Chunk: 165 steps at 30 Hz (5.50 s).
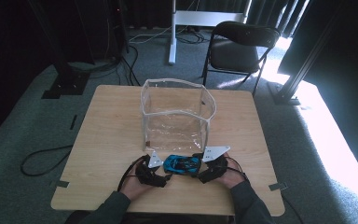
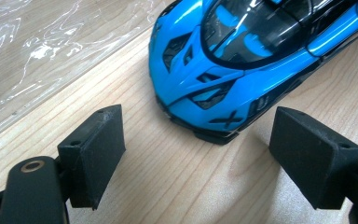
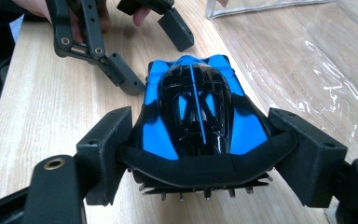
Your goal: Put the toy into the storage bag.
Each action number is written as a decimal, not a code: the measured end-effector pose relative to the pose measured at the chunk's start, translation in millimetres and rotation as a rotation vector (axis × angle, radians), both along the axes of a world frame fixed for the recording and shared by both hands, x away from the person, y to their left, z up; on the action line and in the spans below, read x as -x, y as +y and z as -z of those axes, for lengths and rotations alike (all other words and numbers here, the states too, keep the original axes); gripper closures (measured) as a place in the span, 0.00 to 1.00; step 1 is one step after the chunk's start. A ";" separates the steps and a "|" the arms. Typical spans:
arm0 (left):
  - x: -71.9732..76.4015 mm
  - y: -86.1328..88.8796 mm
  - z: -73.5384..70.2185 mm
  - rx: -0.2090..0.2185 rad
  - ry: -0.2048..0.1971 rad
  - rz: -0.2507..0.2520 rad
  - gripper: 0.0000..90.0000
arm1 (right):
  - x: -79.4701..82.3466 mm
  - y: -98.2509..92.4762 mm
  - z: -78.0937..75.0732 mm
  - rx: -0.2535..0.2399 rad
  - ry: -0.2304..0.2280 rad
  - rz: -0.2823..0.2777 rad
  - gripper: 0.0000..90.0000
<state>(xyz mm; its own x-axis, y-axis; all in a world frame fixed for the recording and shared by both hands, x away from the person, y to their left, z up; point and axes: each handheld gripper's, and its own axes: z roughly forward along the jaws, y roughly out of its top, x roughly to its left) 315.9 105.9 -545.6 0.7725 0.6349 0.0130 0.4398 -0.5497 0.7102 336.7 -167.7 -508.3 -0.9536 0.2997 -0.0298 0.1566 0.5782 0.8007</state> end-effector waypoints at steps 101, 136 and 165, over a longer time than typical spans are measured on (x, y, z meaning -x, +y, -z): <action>-0.9 -0.8 0.0 0.000 -0.003 -0.002 0.21 | -67.7 -168.0 -172.0 -0.181 -0.057 0.203 0.28; -1.0 -1.1 -0.2 -0.002 -0.001 -0.004 0.21 | -98.1 -136.5 -226.0 -0.208 -0.123 0.141 0.28; -0.9 -1.2 -0.1 -0.002 -0.003 -0.006 0.21 | -135.5 -86.4 -203.3 -0.127 -0.040 0.060 0.28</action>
